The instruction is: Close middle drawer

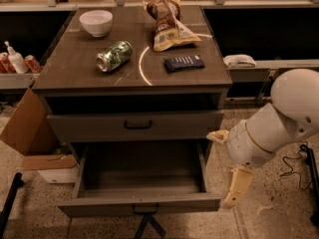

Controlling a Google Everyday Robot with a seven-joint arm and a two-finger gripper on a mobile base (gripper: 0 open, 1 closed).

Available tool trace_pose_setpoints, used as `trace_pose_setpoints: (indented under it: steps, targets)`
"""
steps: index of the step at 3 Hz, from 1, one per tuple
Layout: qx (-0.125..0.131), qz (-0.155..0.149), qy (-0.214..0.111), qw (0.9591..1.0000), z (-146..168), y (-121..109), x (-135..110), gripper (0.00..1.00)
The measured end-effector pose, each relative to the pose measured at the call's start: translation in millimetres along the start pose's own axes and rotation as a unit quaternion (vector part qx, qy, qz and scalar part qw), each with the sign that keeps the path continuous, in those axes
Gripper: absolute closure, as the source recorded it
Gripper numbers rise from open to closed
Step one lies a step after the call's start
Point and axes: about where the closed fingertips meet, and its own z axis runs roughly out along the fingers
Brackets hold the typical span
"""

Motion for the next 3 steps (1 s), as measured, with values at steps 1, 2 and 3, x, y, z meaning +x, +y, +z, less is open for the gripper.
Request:
trace_pose_setpoints:
  steps: [1, 2, 3]
  targets:
    - [-0.011, -0.010, 0.009, 0.9999, 20, 1, 4, 0.00]
    - [-0.041, -0.033, 0.007, 0.9986, 81, 4, 20, 0.00]
    - [-0.061, -0.046, 0.000, 0.9971, 126, 7, 34, 0.00]
